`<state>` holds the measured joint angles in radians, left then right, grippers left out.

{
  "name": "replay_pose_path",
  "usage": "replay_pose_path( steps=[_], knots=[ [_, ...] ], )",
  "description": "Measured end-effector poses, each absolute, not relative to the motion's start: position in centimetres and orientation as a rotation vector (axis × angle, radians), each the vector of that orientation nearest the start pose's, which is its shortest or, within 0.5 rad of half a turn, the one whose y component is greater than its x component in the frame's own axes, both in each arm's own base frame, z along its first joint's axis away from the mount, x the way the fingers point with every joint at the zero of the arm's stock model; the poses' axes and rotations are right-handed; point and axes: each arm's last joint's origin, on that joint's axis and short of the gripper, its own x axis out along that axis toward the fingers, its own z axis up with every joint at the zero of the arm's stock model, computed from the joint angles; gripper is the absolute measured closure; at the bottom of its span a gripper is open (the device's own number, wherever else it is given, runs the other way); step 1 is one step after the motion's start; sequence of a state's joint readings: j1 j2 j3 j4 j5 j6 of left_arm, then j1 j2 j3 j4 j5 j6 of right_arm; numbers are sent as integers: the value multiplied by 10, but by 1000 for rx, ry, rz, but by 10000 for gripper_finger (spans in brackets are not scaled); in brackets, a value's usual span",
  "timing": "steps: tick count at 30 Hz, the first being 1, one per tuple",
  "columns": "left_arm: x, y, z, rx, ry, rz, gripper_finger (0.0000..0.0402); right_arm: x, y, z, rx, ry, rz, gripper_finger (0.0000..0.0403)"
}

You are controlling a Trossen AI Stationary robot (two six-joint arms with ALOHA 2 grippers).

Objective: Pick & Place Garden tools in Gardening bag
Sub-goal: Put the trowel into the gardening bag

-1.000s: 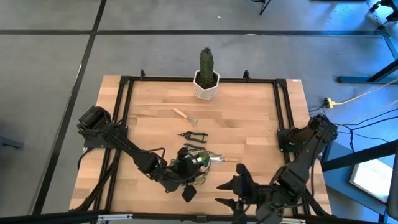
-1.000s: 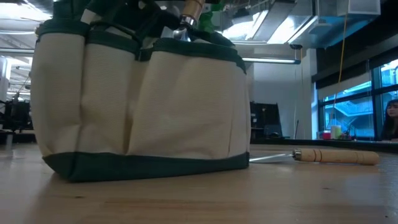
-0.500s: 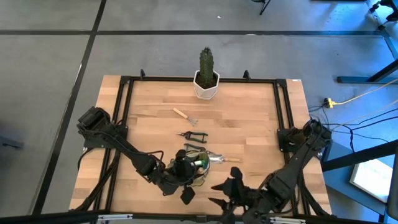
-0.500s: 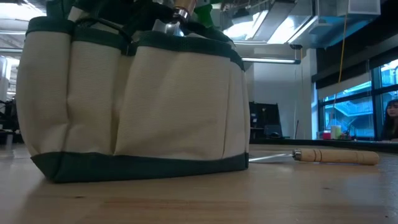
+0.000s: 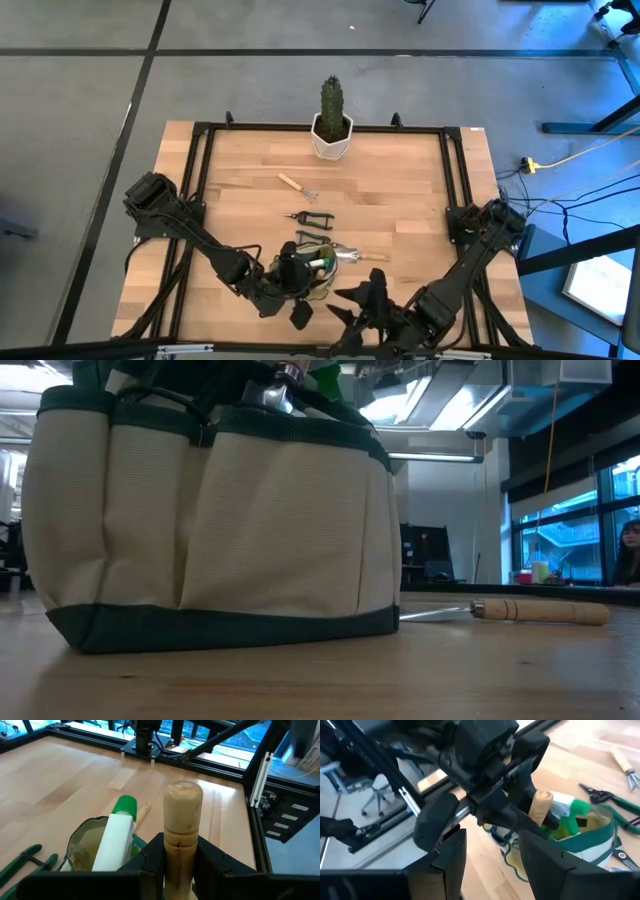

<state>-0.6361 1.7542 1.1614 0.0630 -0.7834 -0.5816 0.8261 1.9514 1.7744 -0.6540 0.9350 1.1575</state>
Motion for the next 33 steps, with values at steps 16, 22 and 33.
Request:
replay_pose_path(
  steps=[16,22,33],
  knots=[
    [315,-217,233,-195,331,220,338,324,291,282,585,359,-452,210],
    [317,-214,232,-194,351,204,338,324,290,281,593,364,-466,208],
    [319,-212,233,-200,340,207,338,332,290,257,620,330,-558,178]
  ],
)
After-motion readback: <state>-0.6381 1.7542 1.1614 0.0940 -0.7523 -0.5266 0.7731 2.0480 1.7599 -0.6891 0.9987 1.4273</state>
